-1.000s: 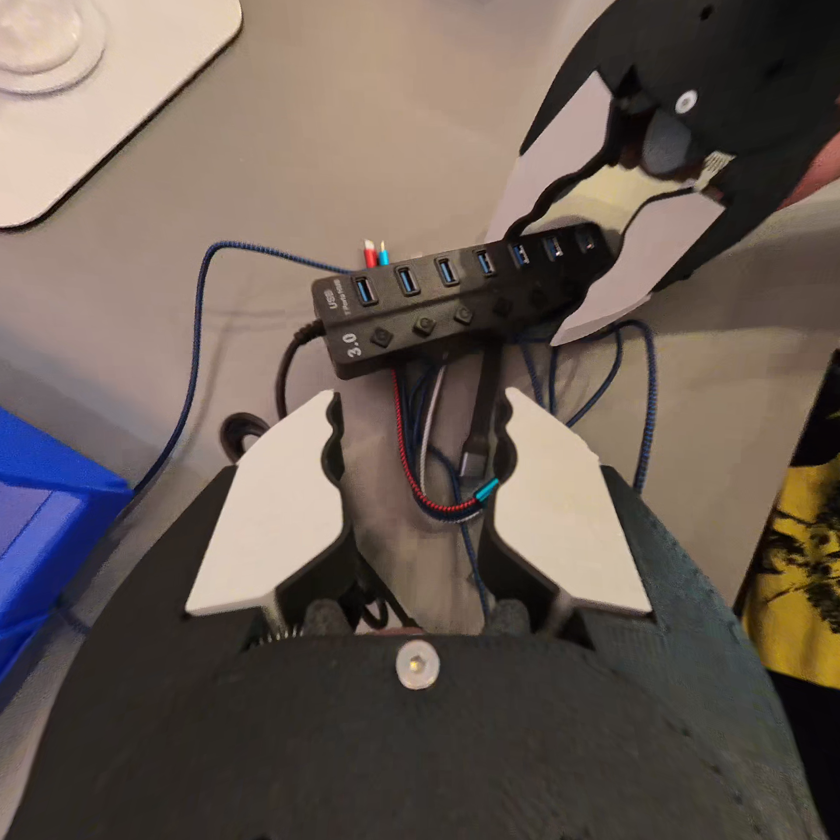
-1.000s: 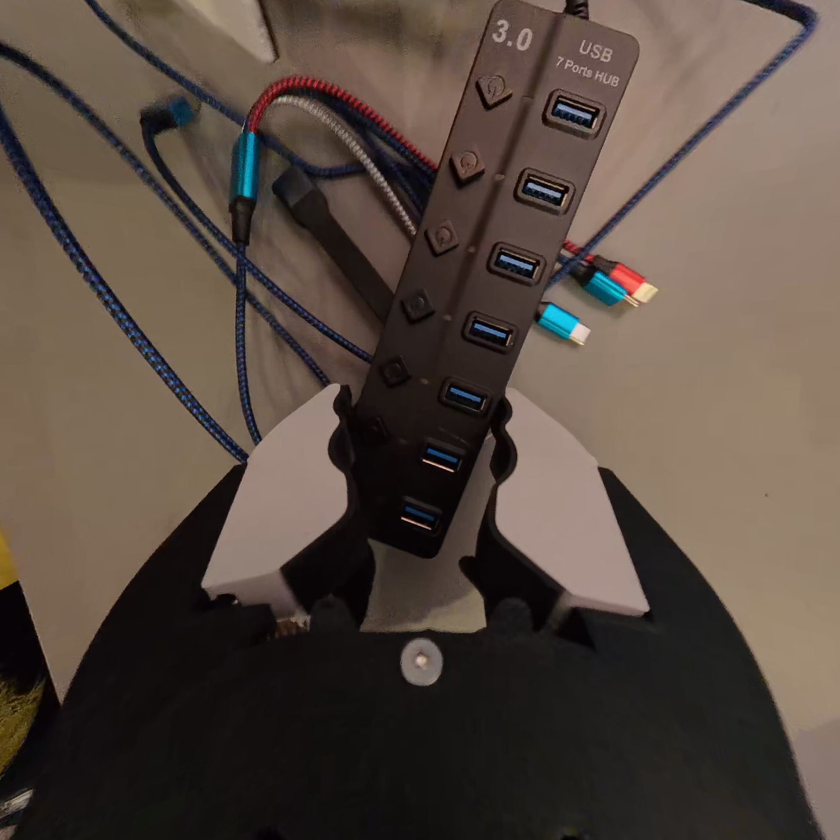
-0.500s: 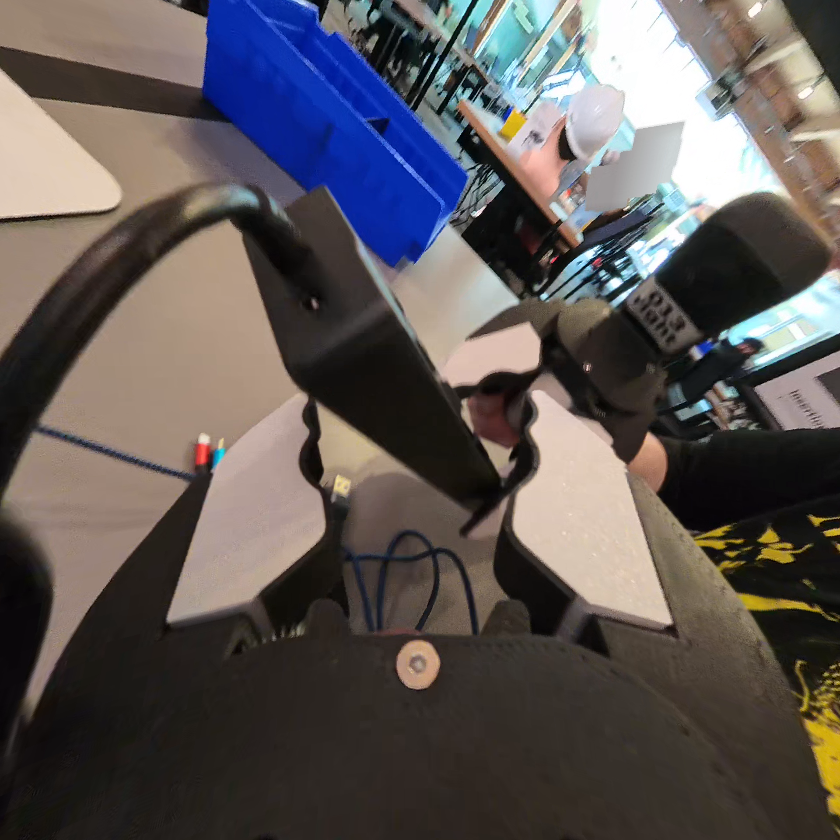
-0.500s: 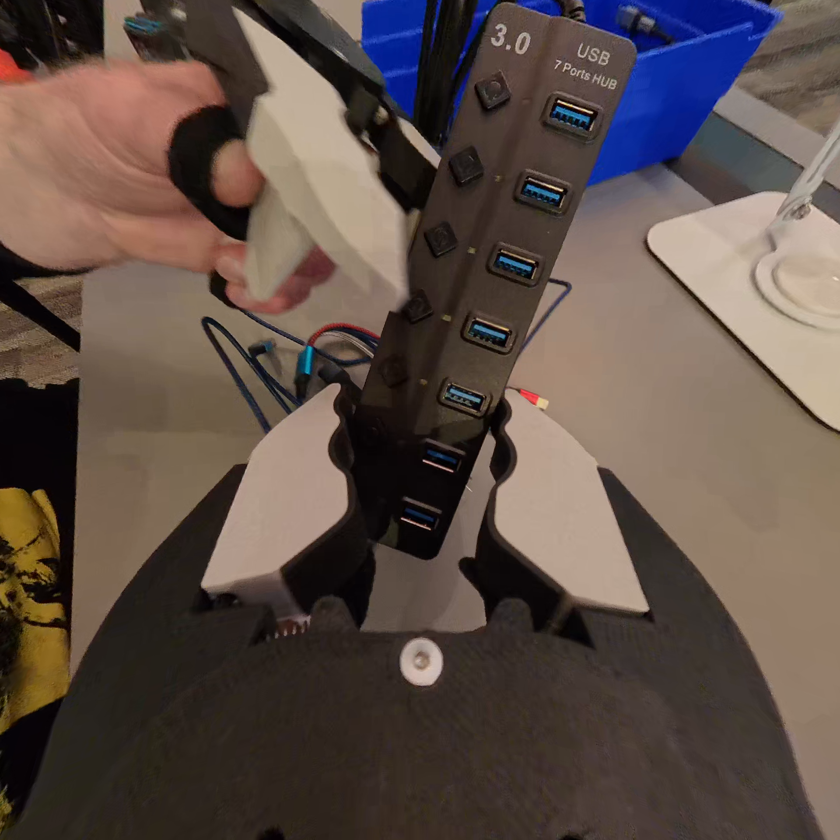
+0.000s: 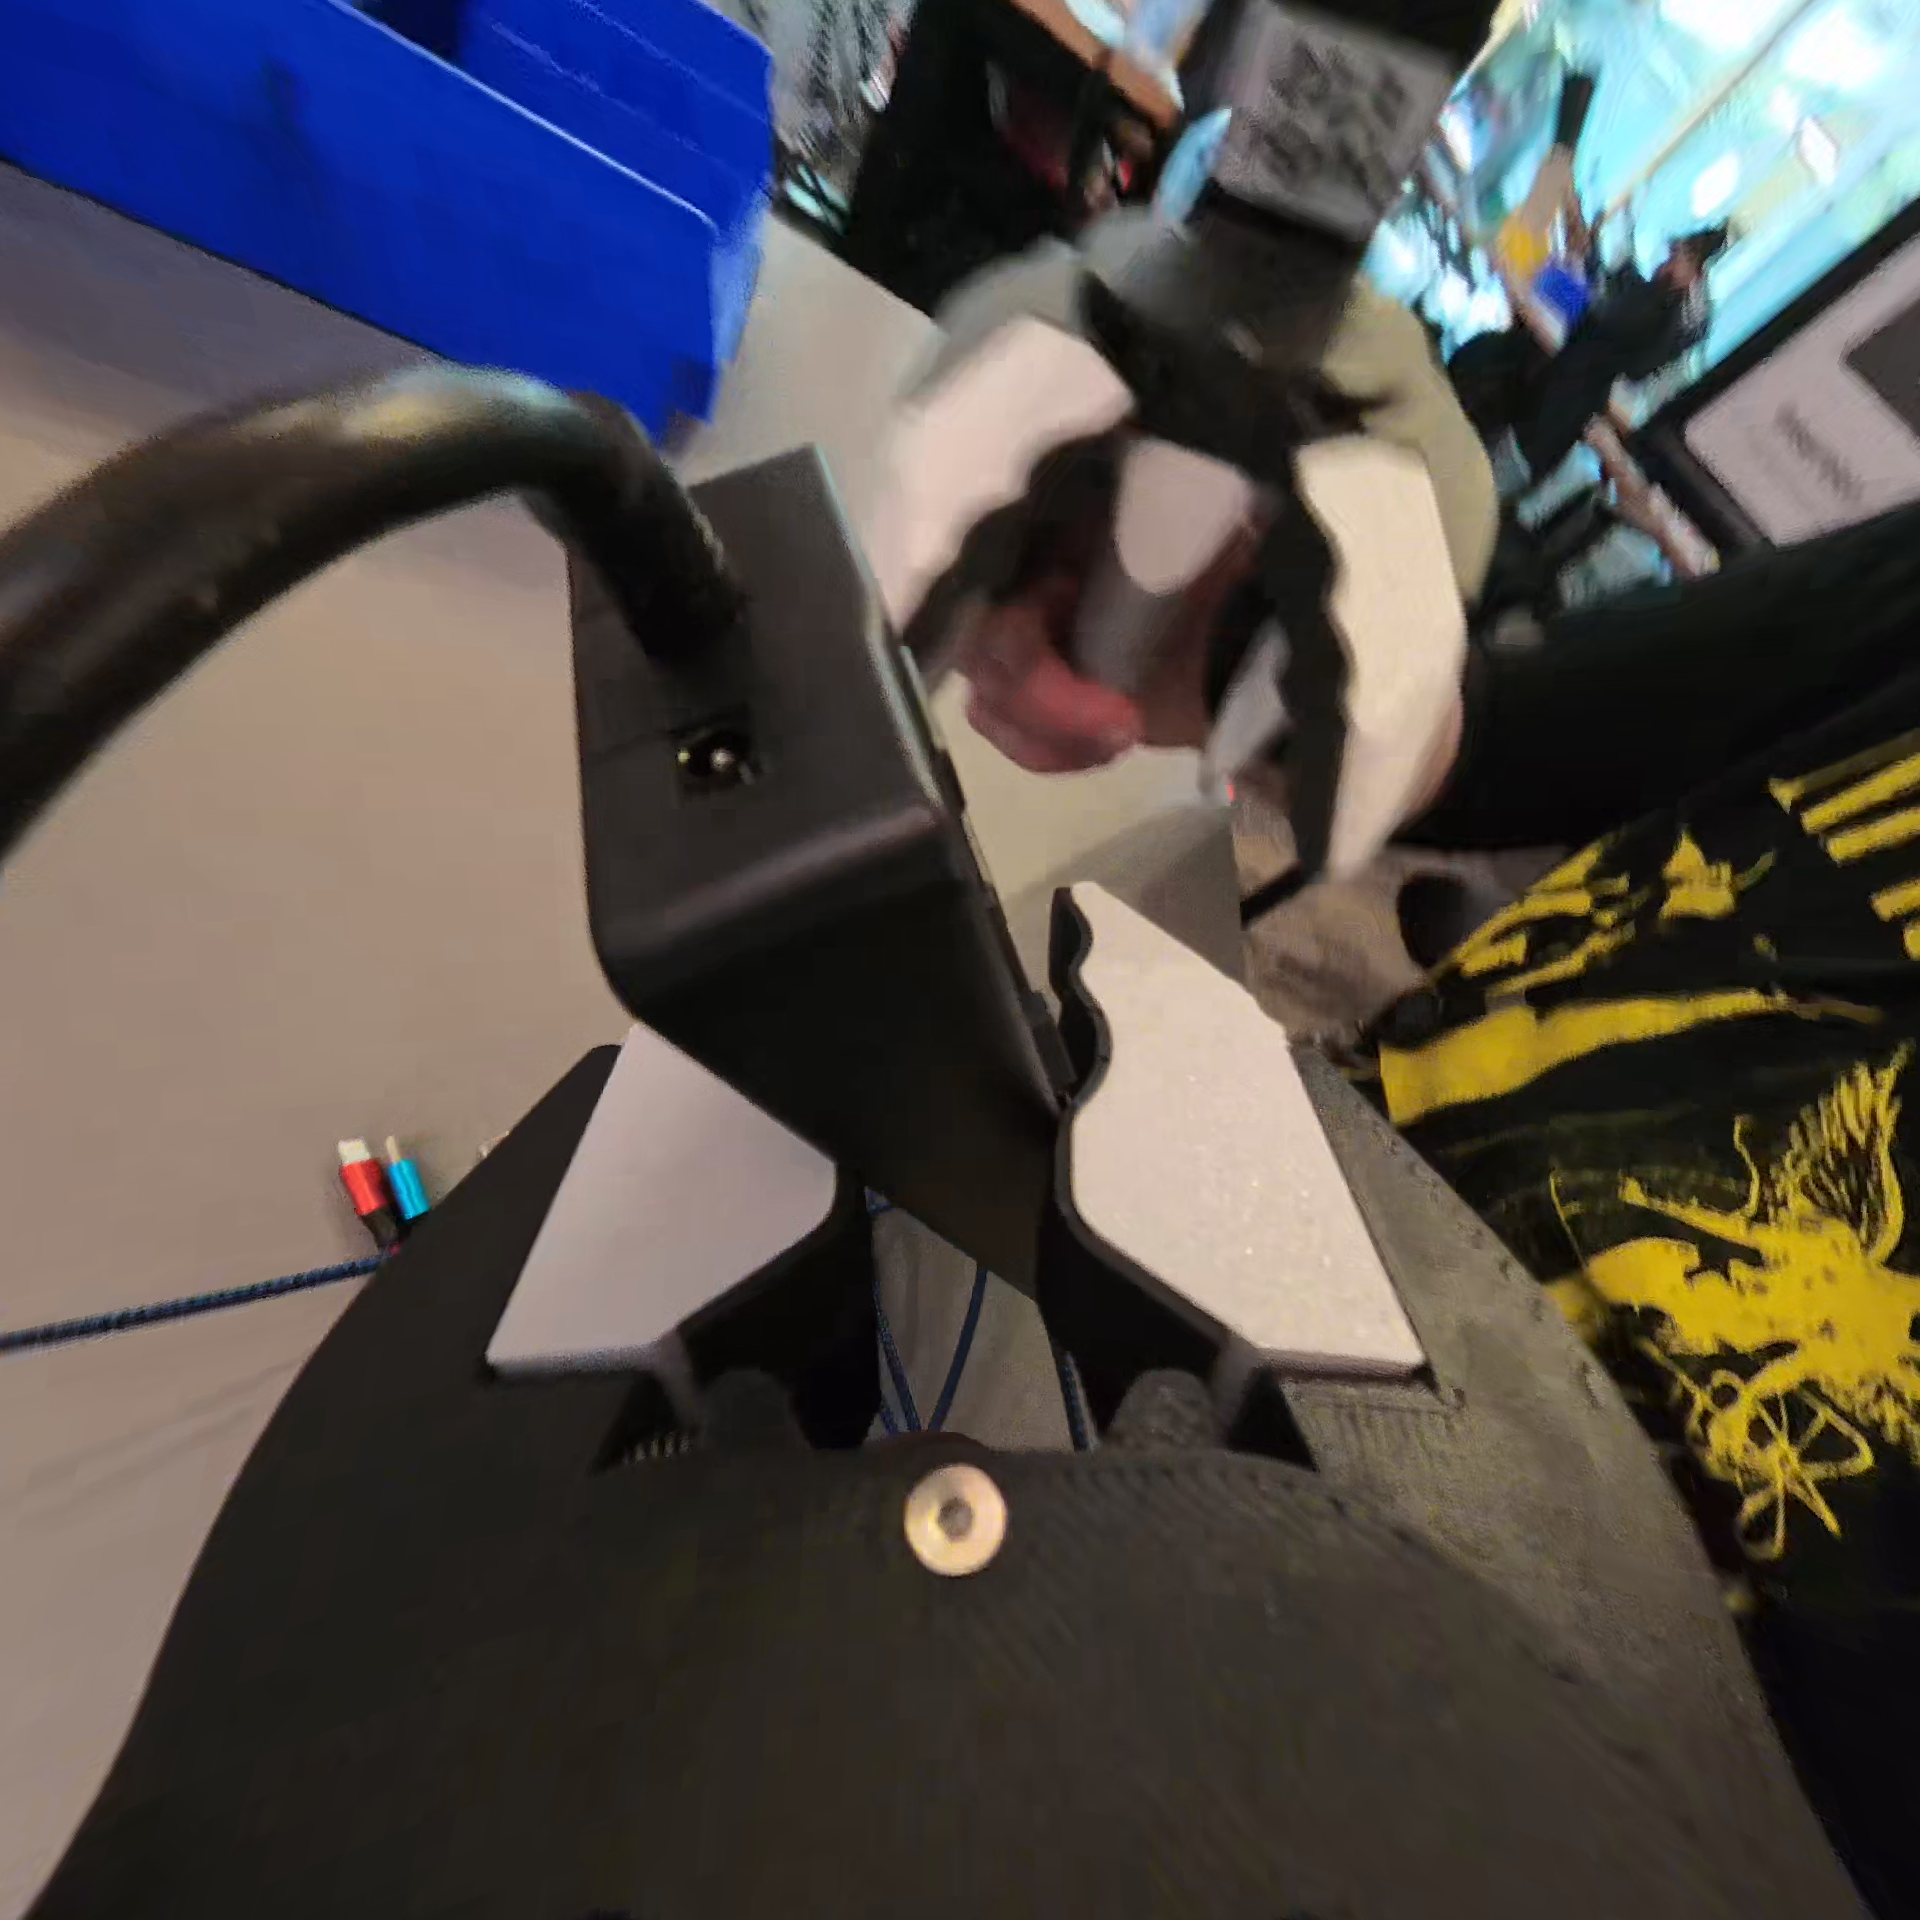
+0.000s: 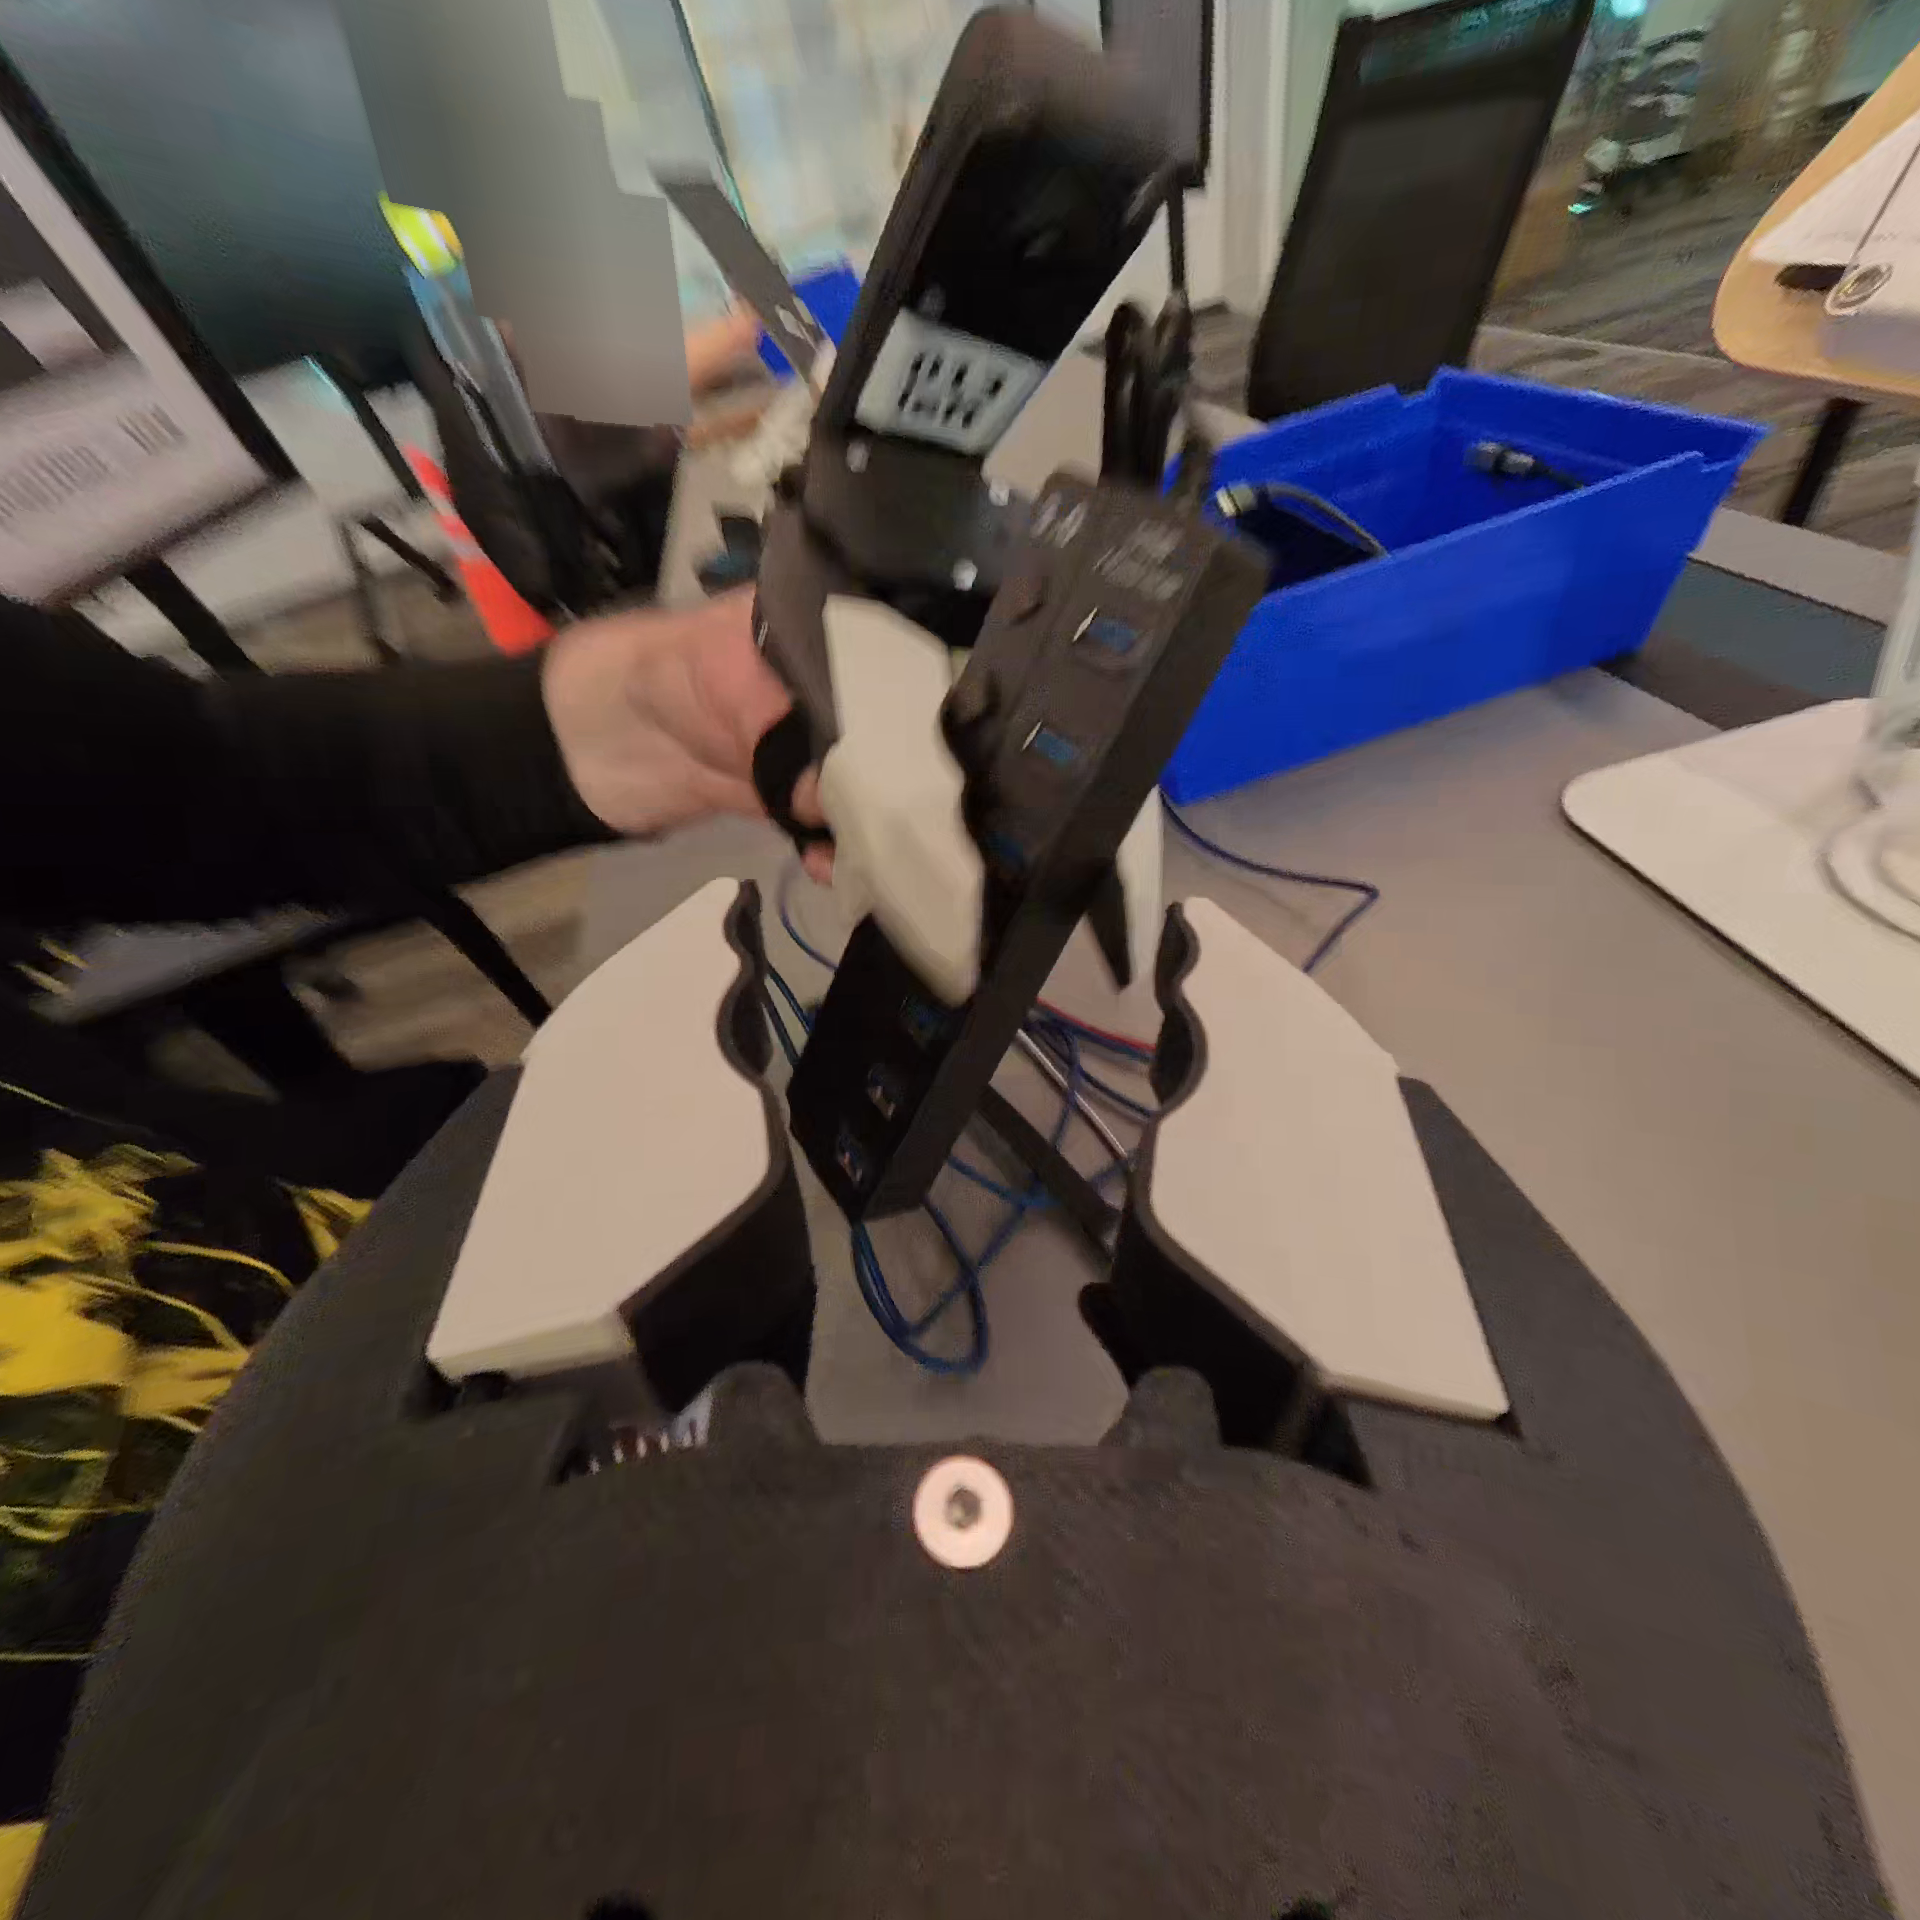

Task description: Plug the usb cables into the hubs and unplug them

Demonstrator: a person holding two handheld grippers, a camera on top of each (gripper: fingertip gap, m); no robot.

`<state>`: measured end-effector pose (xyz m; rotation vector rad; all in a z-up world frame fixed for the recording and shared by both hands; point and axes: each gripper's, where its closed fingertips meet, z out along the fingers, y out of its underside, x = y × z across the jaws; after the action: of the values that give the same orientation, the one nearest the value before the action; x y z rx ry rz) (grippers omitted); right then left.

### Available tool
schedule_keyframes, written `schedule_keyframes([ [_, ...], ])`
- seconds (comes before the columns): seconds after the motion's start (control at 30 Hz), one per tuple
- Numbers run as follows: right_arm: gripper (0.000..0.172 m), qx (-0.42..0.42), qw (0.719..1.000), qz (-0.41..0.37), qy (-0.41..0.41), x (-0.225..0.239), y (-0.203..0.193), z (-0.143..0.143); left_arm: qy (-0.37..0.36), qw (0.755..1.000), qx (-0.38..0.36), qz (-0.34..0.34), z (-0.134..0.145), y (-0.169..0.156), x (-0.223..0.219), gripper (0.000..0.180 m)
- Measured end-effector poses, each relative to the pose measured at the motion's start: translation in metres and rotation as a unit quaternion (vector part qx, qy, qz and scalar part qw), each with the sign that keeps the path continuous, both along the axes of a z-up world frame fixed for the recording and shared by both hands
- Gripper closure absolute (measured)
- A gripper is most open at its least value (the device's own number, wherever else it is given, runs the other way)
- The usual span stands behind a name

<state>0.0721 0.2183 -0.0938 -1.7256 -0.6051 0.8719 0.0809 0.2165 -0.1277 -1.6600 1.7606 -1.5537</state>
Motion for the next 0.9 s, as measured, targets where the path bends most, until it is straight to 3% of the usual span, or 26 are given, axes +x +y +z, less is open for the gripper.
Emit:
schedule_keyframes([
  [0.1, 0.110, -0.034, 0.992, 0.061, 0.101, 0.001, 0.009, 0.022, 0.041, 0.995, 0.060, -0.067, -0.006, -0.017, 0.002, 0.144],
  [0.17, 0.113, -0.047, 0.986, 0.097, 0.125, -0.005, 0.014, 0.025, 0.053, 0.990, 0.082, -0.107, -0.009, -0.026, 0.004, 0.144],
  [0.2, 0.123, -0.057, 0.984, 0.111, 0.129, -0.008, 0.015, 0.024, 0.054, 0.988, 0.092, -0.111, -0.010, -0.027, 0.007, 0.141],
  [0.27, 0.144, -0.053, 0.979, 0.119, 0.156, -0.005, 0.019, 0.026, 0.042, 0.988, 0.088, -0.118, -0.005, -0.028, 0.010, 0.135],
  [0.37, 0.147, -0.030, 0.979, 0.102, 0.174, -0.001, 0.021, 0.032, 0.015, 0.991, 0.064, -0.114, 0.000, -0.031, 0.015, 0.126],
  [0.43, 0.147, -0.007, 0.980, 0.067, 0.186, 0.008, 0.025, 0.038, 0.022, 0.992, 0.064, -0.106, -0.012, -0.035, 0.016, 0.110],
  [0.47, 0.147, 0.002, 0.978, 0.059, 0.199, 0.013, 0.026, 0.042, 0.021, 0.992, 0.061, -0.110, -0.017, -0.039, 0.015, 0.138],
  [0.5, 0.147, 0.010, 0.976, 0.057, 0.209, 0.016, 0.024, 0.047, 0.011, 0.994, 0.047, -0.100, -0.018, -0.039, 0.019, 0.150],
  [0.63, 0.147, 0.020, 0.977, 0.063, 0.205, 0.017, 0.019, 0.049, 0.005, 0.993, 0.048, -0.108, -0.019, -0.037, 0.019, 0.153],
  [0.73, 0.141, 0.019, 0.970, 0.116, 0.214, 0.018, 0.004, 0.056, -0.006, 0.986, 0.034, -0.163, -0.011, -0.048, 0.013, 0.155],
  [0.83, 0.101, -0.001, 0.958, 0.201, 0.203, 0.011, -0.016, 0.052, -0.003, 0.972, 0.017, -0.234, -0.001, -0.063, 0.003, 0.155],
  [0.9, 0.097, -0.005, 0.948, 0.247, 0.202, 0.003, -0.029, 0.050, 0.014, 0.959, 0.006, -0.283, 0.000, -0.072, -0.002, 0.155],
])
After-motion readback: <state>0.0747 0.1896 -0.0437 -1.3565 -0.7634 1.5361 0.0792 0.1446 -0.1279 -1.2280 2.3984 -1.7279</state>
